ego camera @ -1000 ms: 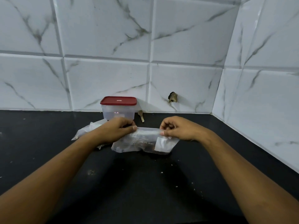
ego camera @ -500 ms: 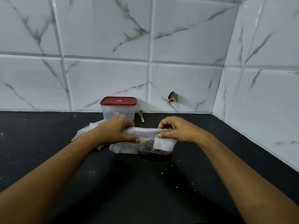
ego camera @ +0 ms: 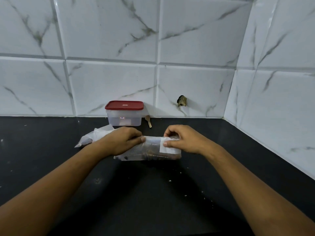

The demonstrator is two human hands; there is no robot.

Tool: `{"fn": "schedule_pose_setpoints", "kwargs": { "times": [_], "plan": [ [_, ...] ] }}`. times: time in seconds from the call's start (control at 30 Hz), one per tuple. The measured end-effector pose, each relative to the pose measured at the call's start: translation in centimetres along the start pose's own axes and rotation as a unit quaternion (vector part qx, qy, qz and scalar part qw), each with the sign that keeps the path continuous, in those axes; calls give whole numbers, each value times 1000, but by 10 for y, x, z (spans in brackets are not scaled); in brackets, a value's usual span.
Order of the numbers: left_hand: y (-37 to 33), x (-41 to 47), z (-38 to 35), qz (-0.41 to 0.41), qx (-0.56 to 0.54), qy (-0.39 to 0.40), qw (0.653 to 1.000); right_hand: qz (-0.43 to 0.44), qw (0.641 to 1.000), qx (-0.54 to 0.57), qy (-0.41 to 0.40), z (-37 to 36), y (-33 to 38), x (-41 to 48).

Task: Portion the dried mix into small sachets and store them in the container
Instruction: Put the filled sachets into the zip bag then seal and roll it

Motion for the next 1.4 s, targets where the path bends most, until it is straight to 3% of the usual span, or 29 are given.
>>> {"fn": "schedule_pose_setpoints", "kwargs": {
  "times": [0.2,0.57,0.67,0.77,0.9,0.97,1.17,1.4],
  "plan": [
    [-3,-6,-7,-14,-14,-15,1000,-2,1000,8,-22,-5,-5,3],
    [2,-6,-24,6,-43,46,998,-43,995,-12,87,-27,-9,4],
    [8,6,-15,27,-47,46,997,-32,997,-44,47,-14,-4,15],
    [14,22,4,49,-17,-15,999,-12,996,-84,-28,6,-1,25],
    [3,29,39,61,61,-179,980,39,968,-187,-163,35,11,25],
    [-5,25,38,44,70,-208,975,49,960,-208,-184,37,11,21],
    [-3,10,-26,36,-32,-22,999,-62,997,-39,-5,-2,-45,4],
    [-4,5,-33,48,-74,44,995,-67,997,-5,31,-5,-44,-5]
  ]
}}
Point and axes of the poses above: each hand's wrist, its own x-axis towards the middle knuckle, its own z-axis out of the back of the hand, y = z × x, the point moved 10 cm from there along x, towards the middle knuckle, and after that the axes turned 11 degrees about x, right-handed, at the moved point
